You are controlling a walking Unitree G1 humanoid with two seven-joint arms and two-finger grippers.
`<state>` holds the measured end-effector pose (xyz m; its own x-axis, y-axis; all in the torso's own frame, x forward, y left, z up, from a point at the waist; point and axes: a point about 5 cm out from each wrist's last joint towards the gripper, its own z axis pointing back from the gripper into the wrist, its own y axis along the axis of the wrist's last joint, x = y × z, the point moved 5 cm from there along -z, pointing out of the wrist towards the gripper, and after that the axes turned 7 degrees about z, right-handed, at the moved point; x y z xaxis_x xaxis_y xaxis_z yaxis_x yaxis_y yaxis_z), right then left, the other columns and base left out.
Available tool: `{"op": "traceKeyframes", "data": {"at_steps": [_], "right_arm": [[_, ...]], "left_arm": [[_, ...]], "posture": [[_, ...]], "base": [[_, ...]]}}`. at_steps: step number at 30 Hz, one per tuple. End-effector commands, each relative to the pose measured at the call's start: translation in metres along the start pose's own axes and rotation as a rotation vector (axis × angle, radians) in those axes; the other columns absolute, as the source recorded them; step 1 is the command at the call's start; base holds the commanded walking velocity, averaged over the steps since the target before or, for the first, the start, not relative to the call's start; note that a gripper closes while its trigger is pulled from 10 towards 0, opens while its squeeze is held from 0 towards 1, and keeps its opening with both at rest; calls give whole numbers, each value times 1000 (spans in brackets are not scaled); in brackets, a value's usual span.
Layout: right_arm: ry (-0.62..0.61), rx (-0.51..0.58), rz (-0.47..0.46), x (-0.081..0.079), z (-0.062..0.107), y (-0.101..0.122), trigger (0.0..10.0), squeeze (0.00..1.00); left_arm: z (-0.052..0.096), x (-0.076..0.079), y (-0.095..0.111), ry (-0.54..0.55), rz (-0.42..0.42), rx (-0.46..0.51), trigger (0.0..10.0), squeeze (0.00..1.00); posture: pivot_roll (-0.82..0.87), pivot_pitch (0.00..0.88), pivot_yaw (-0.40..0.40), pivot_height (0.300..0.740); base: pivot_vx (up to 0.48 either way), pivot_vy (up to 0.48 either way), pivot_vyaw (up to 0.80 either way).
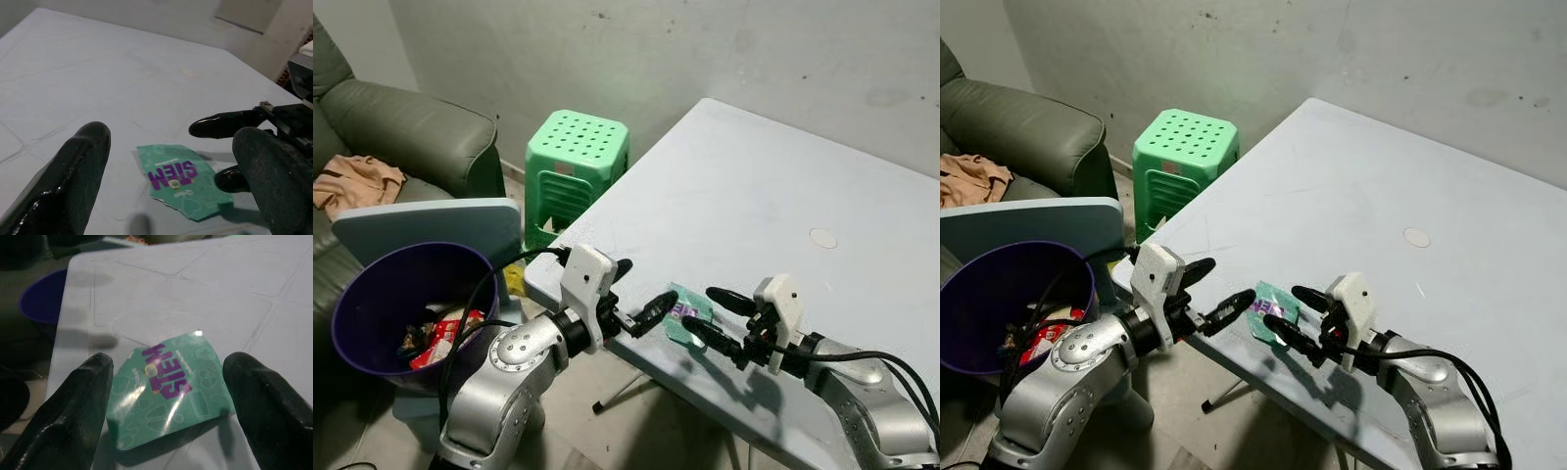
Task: Picking trash to rubbish bin
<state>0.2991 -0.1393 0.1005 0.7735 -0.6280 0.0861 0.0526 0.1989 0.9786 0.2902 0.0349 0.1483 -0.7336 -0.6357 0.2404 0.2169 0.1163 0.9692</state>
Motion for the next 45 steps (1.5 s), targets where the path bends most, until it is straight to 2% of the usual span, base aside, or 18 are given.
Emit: {"op": "traceKeyframes", "data": {"at_steps": [1,12,19,23,24,25,26,28,30,33,35,36,40,41,43,44,45], "right_arm": [[10,-27,29,-1,2,-1,10000,0],[-28,-159,102,-2,-4,-27,10000,0],[-70,-261,92,2,-2,-46,10000,0],[-69,-291,47,1,0,-52,10000,0],[-58,-285,33,-1,2,-51,4980,0],[-58,-285,33,-1,2,-51,4980,0],[-51,-272,8,-2,4,-49,0,0],[-57,-281,15,-1,5,-49,78,0],[-66,-304,20,1,6,-52,1490,0],[-65,-307,16,1,7,-53,2824,0],[-67,-308,16,0,8,-53,4471,0],[-69,-325,10,0,9,-55,4902,0],[-74,-328,-5,0,10,-56,4588,0],[-65,-313,-11,-2,9,-55,4000,0],[-68,-317,-8,-2,10,-55,3804,0],[-72,-315,-12,-2,10,-56,1961,0],[-72,-308,-16,-2,10,-55,1961,0]], "left_arm": [[0,10,0,-38,-3,-7,10000,0],[2,22,-3,-93,-12,-37,10000,0],[4,22,-5,-85,-4,-46,10000,0],[5,23,-5,-87,-6,-49,10000,0],[6,23,-6,-91,-4,-51,10000,0],[6,23,-6,-91,-4,-51,10000,0],[6,23,-6,-90,-7,-53,10000,0],[6,23,-6,-90,-7,-54,10000,0],[6,23,-6,-88,-8,-55,10000,0],[6,22,-6,-88,-7,-54,10000,0],[6,23,-5,-89,-6,-53,10000,0],[7,22,-5,-88,-7,-52,10000,0],[7,22,-4,-89,-7,-50,10000,0],[7,22,-4,-88,-8,-51,10000,0],[7,22,-4,-88,-8,-50,10000,0],[7,22,-3,-88,-8,-49,10000,0],[7,22,-3,-88,-8,-49,10000,0]], "posture": [[9,116,-107,740],[12,127,-110,740],[12,131,-110,740],[9,131,-111,740],[9,132,-110,740],[9,132,-110,740],[8,130,-111,740],[9,131,-112,740],[7,128,-109,740],[7,125,-109,740],[9,123,-108,740],[8,122,-107,740],[8,121,-107,740],[9,121,-105,740],[9,123,-106,740],[9,123,-106,740],[9,123,-105,740]], "base": [[0,0,0],[0,0,0],[0,0,0],[0,0,0],[0,0,0],[0,0,0],[0,0,0],[0,0,0],[0,0,0],[0,0,0],[0,0,0],[0,0,0],[0,0,0],[0,0,0],[0,0,0],[0,0,0],[0,0,0]]}}
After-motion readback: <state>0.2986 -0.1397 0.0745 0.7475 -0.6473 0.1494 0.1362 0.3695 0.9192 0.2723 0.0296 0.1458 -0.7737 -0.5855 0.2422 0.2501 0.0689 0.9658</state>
